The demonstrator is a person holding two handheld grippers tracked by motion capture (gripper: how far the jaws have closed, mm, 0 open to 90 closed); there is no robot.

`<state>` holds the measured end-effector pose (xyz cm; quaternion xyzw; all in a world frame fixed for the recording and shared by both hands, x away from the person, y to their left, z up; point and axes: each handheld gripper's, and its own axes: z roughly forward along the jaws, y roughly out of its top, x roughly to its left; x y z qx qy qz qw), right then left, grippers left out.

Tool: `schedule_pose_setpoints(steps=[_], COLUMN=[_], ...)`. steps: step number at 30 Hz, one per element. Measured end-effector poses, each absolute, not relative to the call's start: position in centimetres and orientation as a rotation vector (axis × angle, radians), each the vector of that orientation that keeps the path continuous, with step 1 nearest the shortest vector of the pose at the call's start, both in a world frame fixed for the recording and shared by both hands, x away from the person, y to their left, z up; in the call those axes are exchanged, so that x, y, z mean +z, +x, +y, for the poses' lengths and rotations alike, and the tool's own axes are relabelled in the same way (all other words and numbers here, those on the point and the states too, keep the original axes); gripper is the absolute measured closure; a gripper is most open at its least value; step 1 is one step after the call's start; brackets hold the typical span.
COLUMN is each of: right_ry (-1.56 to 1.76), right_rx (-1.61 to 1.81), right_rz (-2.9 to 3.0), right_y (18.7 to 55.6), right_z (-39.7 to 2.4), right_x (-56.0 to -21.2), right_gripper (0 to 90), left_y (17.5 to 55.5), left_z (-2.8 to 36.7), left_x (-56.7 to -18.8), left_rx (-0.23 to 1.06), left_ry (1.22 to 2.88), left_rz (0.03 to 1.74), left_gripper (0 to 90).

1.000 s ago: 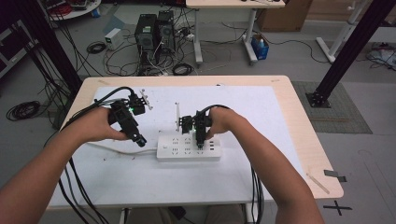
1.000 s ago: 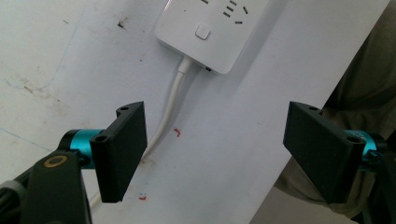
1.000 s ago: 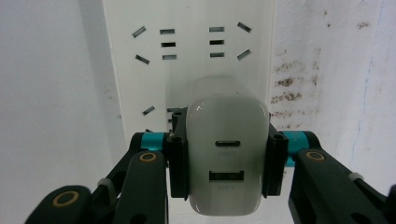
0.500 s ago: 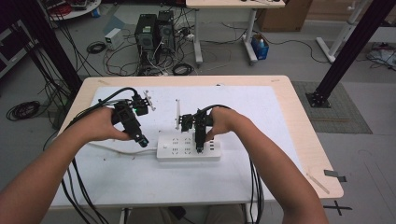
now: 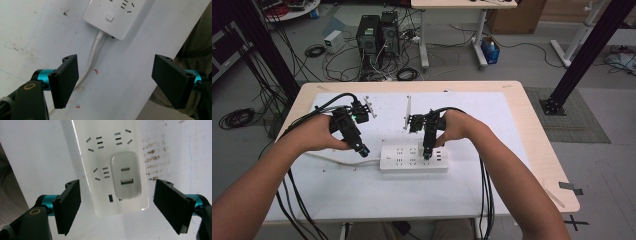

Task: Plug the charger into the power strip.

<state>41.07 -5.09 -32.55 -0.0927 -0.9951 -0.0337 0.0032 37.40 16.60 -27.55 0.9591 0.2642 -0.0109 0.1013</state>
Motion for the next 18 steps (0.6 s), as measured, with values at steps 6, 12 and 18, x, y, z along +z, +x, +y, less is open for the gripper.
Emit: schedule_pose_setpoints(steps=[6, 12, 18], right_ry=[-0.408, -0.482, -0.618], right_rx=[-0.163, -0.201, -0.204], right_rz=[-3.107, -3.084, -3.044], right_y=[40.8, 40.3, 40.1], right_z=[-6.0, -6.7, -7.7], right_x=[-30.8, -29.3, -27.9], right_gripper=[21.8, 21.8, 21.8], left_y=[37.4, 37.3, 37.3], left_z=[16.7, 16.7, 16.7], left_x=[-27.3, -27.0, -26.6], left_rx=[-0.024, -0.014, 0.002], left_ry=[2.84, 2.838, 2.839], left_rz=[0.773, 0.79, 0.79], left_gripper=[21.9, 21.9, 21.8])
